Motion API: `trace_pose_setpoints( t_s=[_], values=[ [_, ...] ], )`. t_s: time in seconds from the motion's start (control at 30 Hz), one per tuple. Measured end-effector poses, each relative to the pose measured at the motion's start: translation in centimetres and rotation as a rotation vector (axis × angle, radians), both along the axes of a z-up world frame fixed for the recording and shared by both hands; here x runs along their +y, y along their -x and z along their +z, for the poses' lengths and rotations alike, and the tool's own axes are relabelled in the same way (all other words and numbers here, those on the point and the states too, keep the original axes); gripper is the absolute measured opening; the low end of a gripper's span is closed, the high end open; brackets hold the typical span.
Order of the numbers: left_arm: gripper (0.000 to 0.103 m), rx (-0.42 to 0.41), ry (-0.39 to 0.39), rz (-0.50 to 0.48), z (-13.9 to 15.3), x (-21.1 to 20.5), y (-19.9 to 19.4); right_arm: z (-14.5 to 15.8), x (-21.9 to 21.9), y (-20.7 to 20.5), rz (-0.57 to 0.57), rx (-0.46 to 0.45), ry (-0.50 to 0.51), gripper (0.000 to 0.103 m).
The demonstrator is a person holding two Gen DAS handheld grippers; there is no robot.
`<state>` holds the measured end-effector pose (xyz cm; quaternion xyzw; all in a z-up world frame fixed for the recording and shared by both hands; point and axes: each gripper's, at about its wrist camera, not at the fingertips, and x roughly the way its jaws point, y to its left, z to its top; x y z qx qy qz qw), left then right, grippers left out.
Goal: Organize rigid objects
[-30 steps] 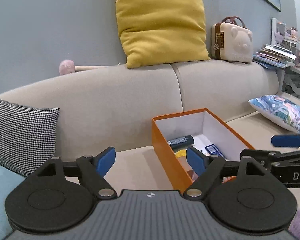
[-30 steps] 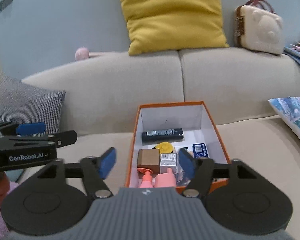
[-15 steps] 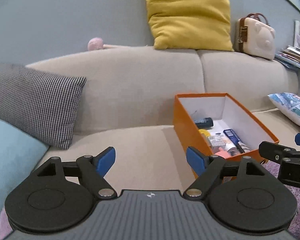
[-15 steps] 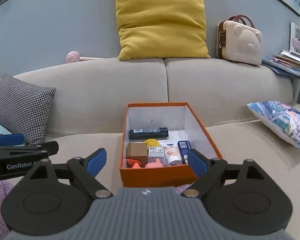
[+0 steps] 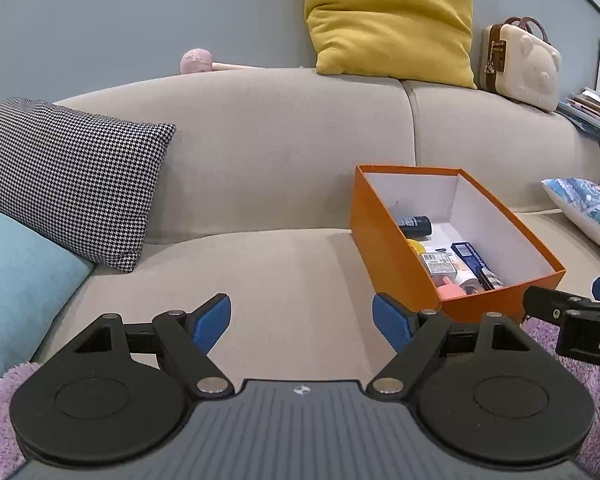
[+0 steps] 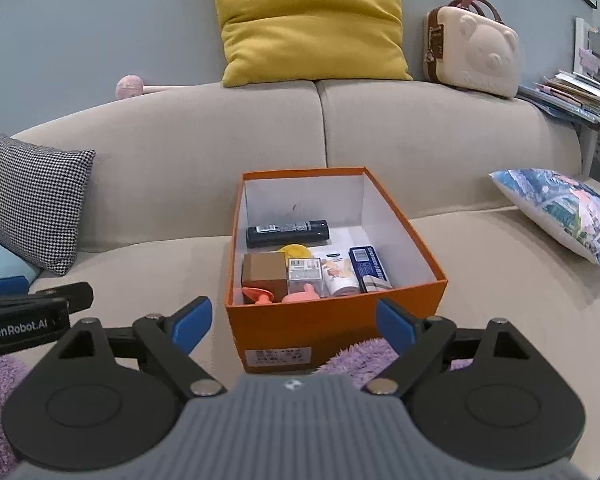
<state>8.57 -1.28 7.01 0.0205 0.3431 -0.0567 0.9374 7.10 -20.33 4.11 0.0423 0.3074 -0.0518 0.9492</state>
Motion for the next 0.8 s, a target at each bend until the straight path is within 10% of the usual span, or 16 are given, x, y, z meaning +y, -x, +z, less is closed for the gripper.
trace_pose_setpoints(
  t_s=[0.8],
  values=[
    [0.094, -0.002, 0.010, -0.013, -0.24, -0.32, 0.15, -0.10, 0.21, -0.28, 0.015, 0.010, 0.015, 0.089]
  ],
)
